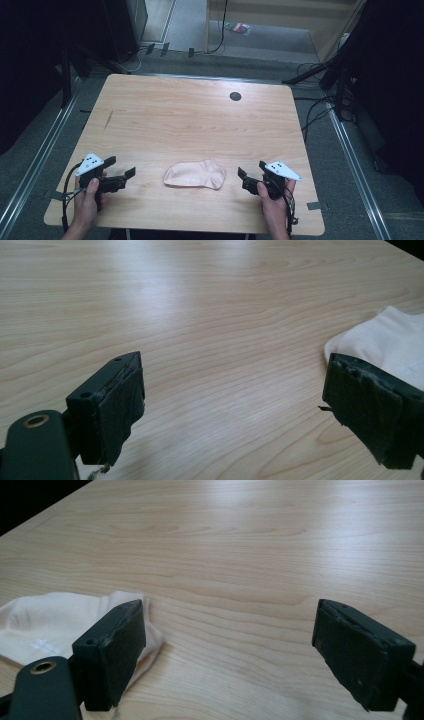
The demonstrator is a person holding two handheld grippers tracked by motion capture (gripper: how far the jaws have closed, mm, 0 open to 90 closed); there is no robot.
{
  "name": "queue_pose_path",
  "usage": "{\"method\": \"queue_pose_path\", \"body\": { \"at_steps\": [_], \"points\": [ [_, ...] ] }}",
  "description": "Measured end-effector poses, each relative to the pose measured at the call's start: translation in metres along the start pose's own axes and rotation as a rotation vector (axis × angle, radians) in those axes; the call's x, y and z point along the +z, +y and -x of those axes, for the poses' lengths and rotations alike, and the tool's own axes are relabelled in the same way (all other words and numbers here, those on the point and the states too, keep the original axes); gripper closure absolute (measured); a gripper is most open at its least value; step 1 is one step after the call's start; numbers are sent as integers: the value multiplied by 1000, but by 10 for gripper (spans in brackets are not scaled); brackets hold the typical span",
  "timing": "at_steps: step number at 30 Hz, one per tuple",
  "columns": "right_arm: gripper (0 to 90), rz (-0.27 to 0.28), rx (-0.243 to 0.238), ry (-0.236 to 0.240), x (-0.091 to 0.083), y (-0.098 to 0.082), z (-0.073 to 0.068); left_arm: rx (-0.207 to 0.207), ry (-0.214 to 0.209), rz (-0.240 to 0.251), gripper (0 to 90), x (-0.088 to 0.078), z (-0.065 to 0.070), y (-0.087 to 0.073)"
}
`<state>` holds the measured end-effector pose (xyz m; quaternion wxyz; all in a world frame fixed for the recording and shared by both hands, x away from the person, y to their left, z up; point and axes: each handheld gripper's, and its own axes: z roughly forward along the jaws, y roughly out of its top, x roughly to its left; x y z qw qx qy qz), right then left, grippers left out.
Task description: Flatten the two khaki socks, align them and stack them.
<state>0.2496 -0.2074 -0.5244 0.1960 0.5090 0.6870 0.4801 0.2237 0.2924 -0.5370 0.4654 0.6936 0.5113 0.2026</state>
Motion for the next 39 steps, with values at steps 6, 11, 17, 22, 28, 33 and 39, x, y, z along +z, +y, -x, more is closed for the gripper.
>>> {"method": "queue_pose_path", "body": {
  "at_steps": [6,11,17,22,28,33,39],
  "points": [
    [141,-1,7,-41,-12,-5,17,-12,49,-1,107,-14,-19,-6],
    [142,7,20,-74,-21,-8,31,-27,83,0,108,-24,-33,-11],
    [144,-2,38,-98,-32,-16,47,-36,119,3,108,-36,-48,-16],
    [144,-5,40,-125,-40,-21,59,-35,149,1,108,-40,-55,-19],
    [144,-1,60,-153,-50,-26,74,0,186,4,108,-46,-59,-20],
    [147,7,73,-177,-59,-31,89,-25,182,13,108,-49,-66,-22],
    [152,17,110,-172,-67,-35,102,-31,183,8,107,-42,-66,-25]
  ]
}}
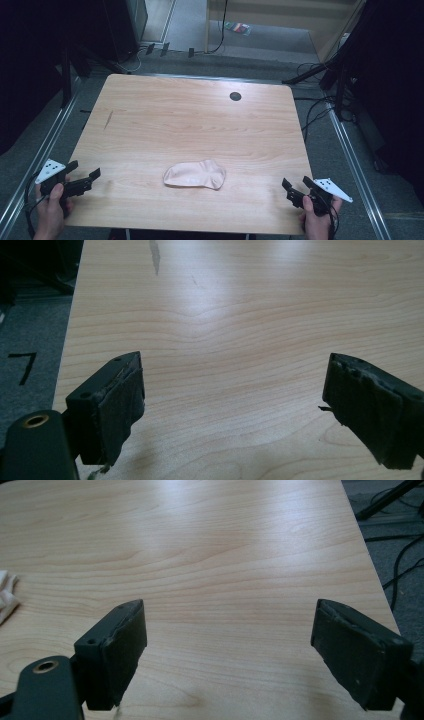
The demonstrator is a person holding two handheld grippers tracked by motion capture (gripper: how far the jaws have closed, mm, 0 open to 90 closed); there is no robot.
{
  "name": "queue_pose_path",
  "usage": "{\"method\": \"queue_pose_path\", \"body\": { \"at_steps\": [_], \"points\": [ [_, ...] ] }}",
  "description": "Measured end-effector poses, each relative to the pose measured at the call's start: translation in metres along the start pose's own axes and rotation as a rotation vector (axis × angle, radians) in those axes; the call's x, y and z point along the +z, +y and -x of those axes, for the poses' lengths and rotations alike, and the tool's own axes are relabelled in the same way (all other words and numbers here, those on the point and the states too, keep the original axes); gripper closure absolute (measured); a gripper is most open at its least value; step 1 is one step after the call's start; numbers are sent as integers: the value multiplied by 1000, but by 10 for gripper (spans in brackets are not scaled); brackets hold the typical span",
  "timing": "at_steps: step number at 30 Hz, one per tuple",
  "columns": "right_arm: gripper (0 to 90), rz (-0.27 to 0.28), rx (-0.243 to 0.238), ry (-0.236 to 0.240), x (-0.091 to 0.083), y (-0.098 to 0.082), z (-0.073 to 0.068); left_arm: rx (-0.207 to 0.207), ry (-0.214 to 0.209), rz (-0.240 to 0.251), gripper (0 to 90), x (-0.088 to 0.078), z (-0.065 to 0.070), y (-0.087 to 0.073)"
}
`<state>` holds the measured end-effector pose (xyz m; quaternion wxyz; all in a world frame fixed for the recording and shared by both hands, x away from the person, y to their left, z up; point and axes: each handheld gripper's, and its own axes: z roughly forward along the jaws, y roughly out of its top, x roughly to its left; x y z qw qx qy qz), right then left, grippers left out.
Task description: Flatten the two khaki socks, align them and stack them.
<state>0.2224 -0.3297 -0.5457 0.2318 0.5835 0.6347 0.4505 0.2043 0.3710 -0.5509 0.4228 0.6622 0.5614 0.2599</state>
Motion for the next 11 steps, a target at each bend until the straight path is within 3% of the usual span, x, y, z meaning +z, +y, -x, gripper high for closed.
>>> {"method": "queue_pose_path", "body": {
  "at_steps": [11],
  "points": [
    [157,-13,-19,-2,5,-1,-5,-2,4,-10,107,4,0,1]
  ]
}}
